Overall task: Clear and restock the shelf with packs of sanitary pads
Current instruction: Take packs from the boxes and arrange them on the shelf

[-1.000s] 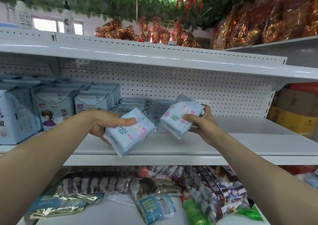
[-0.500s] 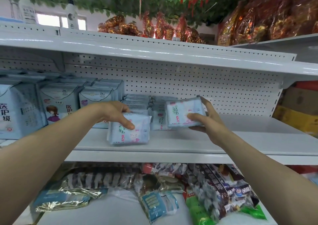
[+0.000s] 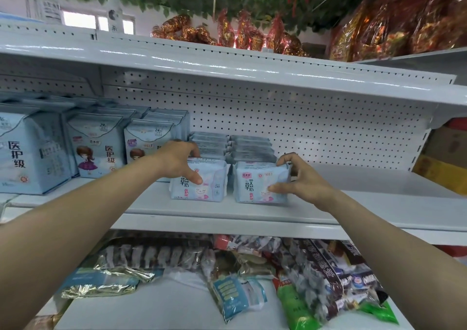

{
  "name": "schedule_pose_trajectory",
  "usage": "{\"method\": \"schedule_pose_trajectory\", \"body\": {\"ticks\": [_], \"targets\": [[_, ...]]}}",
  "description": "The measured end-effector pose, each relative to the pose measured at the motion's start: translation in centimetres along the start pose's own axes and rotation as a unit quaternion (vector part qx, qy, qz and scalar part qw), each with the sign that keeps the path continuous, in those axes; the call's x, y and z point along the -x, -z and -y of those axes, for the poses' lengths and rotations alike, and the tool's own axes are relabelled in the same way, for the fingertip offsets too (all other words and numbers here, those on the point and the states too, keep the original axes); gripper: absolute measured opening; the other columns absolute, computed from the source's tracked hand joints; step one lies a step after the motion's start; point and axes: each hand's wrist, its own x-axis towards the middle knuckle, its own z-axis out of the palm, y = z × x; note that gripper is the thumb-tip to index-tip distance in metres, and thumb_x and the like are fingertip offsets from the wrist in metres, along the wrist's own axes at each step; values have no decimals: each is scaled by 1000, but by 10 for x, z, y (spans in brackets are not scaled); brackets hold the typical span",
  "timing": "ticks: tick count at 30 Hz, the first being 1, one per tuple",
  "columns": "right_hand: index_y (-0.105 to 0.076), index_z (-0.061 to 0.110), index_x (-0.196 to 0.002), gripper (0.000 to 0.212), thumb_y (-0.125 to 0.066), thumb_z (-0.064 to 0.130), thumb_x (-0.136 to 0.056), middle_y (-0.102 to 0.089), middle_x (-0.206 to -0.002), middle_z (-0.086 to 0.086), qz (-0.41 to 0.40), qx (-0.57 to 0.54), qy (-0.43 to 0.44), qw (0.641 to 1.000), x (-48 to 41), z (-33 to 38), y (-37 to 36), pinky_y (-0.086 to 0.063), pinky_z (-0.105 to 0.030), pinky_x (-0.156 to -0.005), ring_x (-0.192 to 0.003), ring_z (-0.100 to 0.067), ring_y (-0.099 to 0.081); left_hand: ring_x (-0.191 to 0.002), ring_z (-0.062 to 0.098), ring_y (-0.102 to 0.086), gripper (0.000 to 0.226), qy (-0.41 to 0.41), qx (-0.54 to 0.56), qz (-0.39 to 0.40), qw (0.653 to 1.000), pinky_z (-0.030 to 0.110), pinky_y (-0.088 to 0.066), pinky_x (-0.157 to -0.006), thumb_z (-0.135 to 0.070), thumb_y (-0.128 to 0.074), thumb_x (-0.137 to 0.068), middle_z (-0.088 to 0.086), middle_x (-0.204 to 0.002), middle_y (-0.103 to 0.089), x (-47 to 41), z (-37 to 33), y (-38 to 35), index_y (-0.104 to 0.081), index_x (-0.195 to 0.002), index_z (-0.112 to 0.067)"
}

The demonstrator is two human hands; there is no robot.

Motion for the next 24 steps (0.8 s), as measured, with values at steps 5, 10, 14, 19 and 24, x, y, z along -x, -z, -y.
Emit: {"method": "schedule_pose_trajectory", "body": {"ticks": [5,10,14,19,24], "targets": [[-57,22,-104,48,-90,11,-71,-57,-115,-1,-20,103,18,994,-11,-7,3,-59,-44,-89,-113,-25,-59,-123,24,-46,73,2,-16,-22,1000,30,-37,-85,-46,-88,-67,3,-129,-56,-2,-1,-2,-55,-128,-24],[-55,28,-106,55,-93,24,-67,-51,-118,-1,-39,238,42,970,-18,0,-1,-53,-39,-93,-111,-19,-52,-120,26,-49,77,16,-33,-32,999,32,-42,-89,-48,-89,-64,7,-126,-54,-3,-2,-4,-55,-128,-22],[-53,28,-110,56,-91,24,-69,-48,-116,0,-38,282,53,957,-21,4,-5,-51,-31,-89,-109,-19,-51,-121,30,-48,84,31,-47,-37,998,38,-44,-96,-52,-90,-60,8,-123,-50,-4,-2,-5,-53,-127,-19],[-54,24,-116,57,-90,21,-72,-42,-117,-1,-44,302,56,951,-22,8,-7,-51,-32,-96,-109,-20,-51,-120,32,-46,80,20,-75,-44,996,38,-44,-95,-55,-88,-62,6,-114,-44,-3,-3,-5,-54,-125,-20],[-56,21,-121,60,-90,23,-72,-42,-119,-1,-55,328,58,941,-24,10,-9,-41,-23,-90,-109,-17,-48,-120,29,-44,76,-2,-95,-42,995,37,-44,-91,-54,-87,-64,8,-122,-51,-5,-4,-5,-54,-124,-21]]}}
